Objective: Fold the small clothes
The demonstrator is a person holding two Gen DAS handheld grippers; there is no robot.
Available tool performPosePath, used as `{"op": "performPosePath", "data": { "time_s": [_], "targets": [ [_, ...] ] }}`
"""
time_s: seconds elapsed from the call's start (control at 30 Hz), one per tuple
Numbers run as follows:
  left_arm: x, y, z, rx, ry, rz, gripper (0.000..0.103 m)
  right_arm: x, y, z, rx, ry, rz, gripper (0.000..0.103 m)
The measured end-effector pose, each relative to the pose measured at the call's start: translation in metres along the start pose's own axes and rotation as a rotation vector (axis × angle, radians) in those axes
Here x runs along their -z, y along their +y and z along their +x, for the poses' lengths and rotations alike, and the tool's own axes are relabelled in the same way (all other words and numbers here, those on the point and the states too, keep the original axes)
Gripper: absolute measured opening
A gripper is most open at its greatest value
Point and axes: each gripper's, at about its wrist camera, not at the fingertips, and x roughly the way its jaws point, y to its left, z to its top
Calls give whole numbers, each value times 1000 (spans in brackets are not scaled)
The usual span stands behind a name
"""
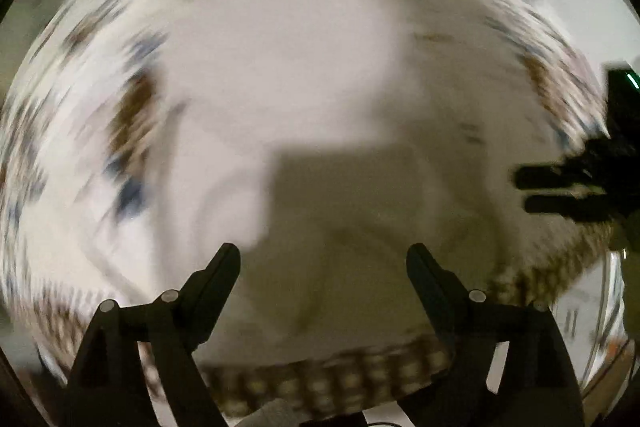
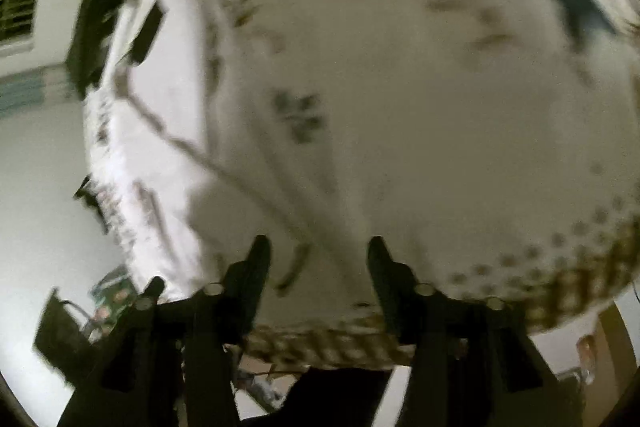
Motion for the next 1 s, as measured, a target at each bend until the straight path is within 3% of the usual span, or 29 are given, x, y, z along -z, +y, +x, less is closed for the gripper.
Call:
{"op": "performPosePath", "data": {
  "time_s": [0.07, 0.2, 0.23, 0.27, 0.3, 0.5, 0.67, 0.83, 0.93, 1.0],
  "targets": [
    [9, 41, 4, -55, 27, -121, 85, -4, 14, 24, 9, 52, -42, 54],
    [28, 104, 12, -156, 66, -294, 85, -4, 20, 65, 140, 112, -58, 55],
    [32, 115, 12, -167, 68, -320, 85, -1, 21, 65, 162, 91, -60, 49],
    [35, 120, 13, -173, 72, -334, 85, 2, 23, 63, 184, 69, -70, 17],
    [38, 128, 13, -177, 76, -351, 85, 7, 24, 57, 195, 48, -72, 4],
    [48, 131, 17, -160, 81, -351, 85, 25, 22, 29, 256, 1, -69, 4],
    [47, 123, 34, -128, 114, -343, 85, 24, 15, 25, 318, 24, -61, 4],
    [54, 122, 40, -114, 130, -350, 85, 19, 3, 19, 316, 60, -76, 5],
    [61, 127, 42, -91, 139, -355, 84, 18, 5, 21, 229, 113, -68, 14],
    [65, 132, 43, -56, 136, -365, 84, 18, 0, 6, 207, 75, -54, 27]
  ]
}}
